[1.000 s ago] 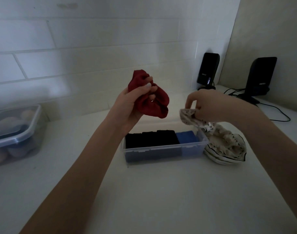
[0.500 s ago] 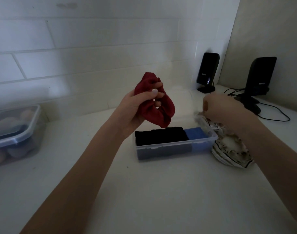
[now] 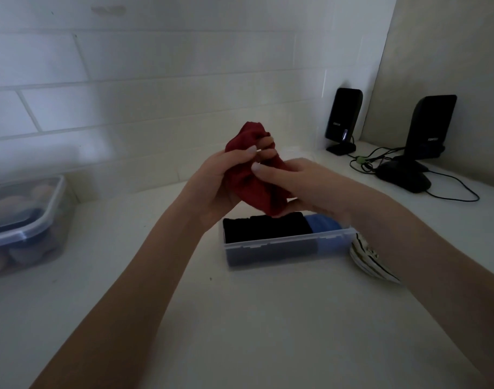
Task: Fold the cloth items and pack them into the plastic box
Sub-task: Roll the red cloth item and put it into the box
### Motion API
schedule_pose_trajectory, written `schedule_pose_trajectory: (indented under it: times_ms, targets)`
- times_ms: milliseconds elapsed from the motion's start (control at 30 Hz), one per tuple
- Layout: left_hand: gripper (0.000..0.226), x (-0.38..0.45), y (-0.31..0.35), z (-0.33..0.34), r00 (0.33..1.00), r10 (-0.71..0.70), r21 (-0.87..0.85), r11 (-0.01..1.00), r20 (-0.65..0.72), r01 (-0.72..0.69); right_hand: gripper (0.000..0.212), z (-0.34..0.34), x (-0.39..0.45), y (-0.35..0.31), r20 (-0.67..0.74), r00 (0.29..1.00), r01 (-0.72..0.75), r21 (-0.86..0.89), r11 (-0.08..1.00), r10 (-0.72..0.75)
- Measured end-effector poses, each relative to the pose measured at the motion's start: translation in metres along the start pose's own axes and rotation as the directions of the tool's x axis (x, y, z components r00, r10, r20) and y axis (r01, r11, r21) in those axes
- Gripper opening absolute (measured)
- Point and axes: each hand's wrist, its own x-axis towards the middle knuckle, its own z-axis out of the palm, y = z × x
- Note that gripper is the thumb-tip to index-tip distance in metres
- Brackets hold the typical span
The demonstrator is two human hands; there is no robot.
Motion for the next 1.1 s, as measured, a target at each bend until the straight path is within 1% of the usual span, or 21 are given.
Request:
schedule_pose_trajectory:
  times_ms: [33, 100, 167, 233, 267, 333, 400, 433, 467, 533, 567, 600, 633, 700, 800, 867, 933, 1000, 1067, 1100]
  targets:
    - [0.027, 0.001, 0.0, -0.001, 1.0, 0.004, -0.011, 1.0, -0.008, -0.005, 0.029, 0.001, 0.001, 0.001, -0.04, 0.999, 0.016, 0.047, 0.999, -0.015]
    - [0.026, 0.002, -0.001, -0.003, 1.0, 0.009, -0.026, 1.0, 0.003, -0.009, 0.025, -0.002, 0.004, 0.002, -0.152, 0.988, 0.055, 0.078, 0.995, -0.043]
    - [0.029, 0.003, -0.002, -0.002, 1.0, 0.006, -0.072, 0.997, 0.019, -0.004, 0.017, -0.005, 0.005, 0.002, -0.235, 0.968, 0.11, 0.075, 0.991, -0.089]
    - [0.035, 0.004, -0.003, -0.001, 1.0, 0.005, -0.133, 0.991, 0.022, -0.002, 0.015, -0.006, 0.005, 0.003, -0.285, 0.945, 0.182, 0.06, 0.981, -0.158]
    - [0.037, 0.004, -0.002, -0.002, 1.0, 0.017, -0.124, 0.992, 0.018, -0.015, 0.013, -0.005, 0.005, 0.004, -0.3, 0.934, 0.215, 0.036, 0.976, -0.194]
    - [0.036, 0.003, -0.001, -0.002, 0.998, 0.056, -0.024, 0.998, 0.018, -0.056, 0.009, -0.003, 0.005, 0.004, -0.321, 0.903, 0.272, -0.086, 0.959, -0.285]
    - [0.036, 0.002, -0.002, -0.003, 0.996, 0.086, 0.13, 0.988, 0.021, -0.088, 0.015, 0.0, 0.007, 0.005, -0.337, 0.857, 0.314, -0.255, 0.915, -0.388]
    - [0.039, 0.002, -0.003, -0.003, 0.996, 0.093, 0.224, 0.97, 0.02, -0.095, 0.017, 0.002, 0.007, 0.004, -0.341, 0.833, 0.335, -0.317, 0.887, -0.436]
    - [0.046, 0.002, -0.004, -0.003, 0.996, 0.093, 0.333, 0.938, 0.013, -0.092, 0.017, 0.002, 0.006, 0.004, -0.344, 0.805, 0.362, -0.362, 0.859, -0.484]
    - [0.057, 0.003, -0.006, -0.003, 0.996, 0.089, 0.539, 0.839, 0.002, -0.076, 0.015, 0.002, 0.004, 0.002, -0.341, 0.739, 0.415, -0.45, 0.791, -0.582]
    - [0.055, 0.002, -0.007, -0.005, 0.996, 0.09, 0.586, 0.807, -0.004, -0.071, 0.012, 0.001, 0.003, 0.0, -0.336, 0.712, 0.424, -0.493, 0.759, -0.616]
    - [0.049, 0.002, -0.007, -0.006, 0.996, 0.092, 0.592, 0.803, -0.017, -0.064, 0.009, 0.0, 0.002, -0.001, -0.33, 0.699, 0.429, -0.516, 0.741, -0.634]
    - [0.043, 0.002, -0.007, -0.007, 0.995, 0.095, 0.582, 0.811, -0.029, -0.061, 0.006, -0.001, 0.002, -0.003, -0.327, 0.702, 0.433, -0.51, 0.744, -0.633]
    - [0.036, 0.001, -0.005, -0.007, 0.993, 0.111, 0.565, 0.823, -0.045, -0.066, 0.005, -0.001, 0.0, -0.006, -0.325, 0.749, 0.422, -0.438, 0.794, -0.578]
    - [0.027, 0.002, -0.005, -0.006, 0.984, 0.151, 0.514, 0.854, -0.093, -0.082, 0.007, -0.001, -0.002, -0.007, -0.341, 0.855, 0.309, -0.27, 0.912, -0.39]
    - [0.026, 0.003, -0.007, -0.005, 0.977, 0.177, 0.489, 0.867, -0.115, -0.099, 0.006, -0.003, -0.001, -0.005, -0.377, 0.887, 0.227, -0.149, 0.962, -0.268]
    - [0.024, 0.002, -0.006, -0.001, 0.982, 0.167, 0.444, 0.889, -0.092, -0.11, 0.011, -0.007, 0.002, -0.002, -0.4, 0.9, 0.16, -0.07, 0.985, -0.175]
    - [0.024, 0.0, -0.005, 0.002, 0.993, 0.115, 0.343, 0.934, -0.024, -0.1, 0.013, -0.009, 0.005, -0.001, -0.357, 0.927, 0.126, 0.009, 0.992, -0.115]
    - [0.026, -0.002, -0.003, 0.005, 0.996, 0.071, 0.259, 0.963, 0.044, -0.08, 0.013, -0.01, 0.005, -0.002, -0.247, 0.961, 0.156, 0.122, 0.98, -0.122]
    - [0.027, -0.002, -0.002, 0.005, 0.996, 0.067, 0.245, 0.966, 0.061, -0.08, 0.014, -0.01, 0.004, -0.003, -0.207, 0.969, 0.176, 0.173, 0.969, -0.139]
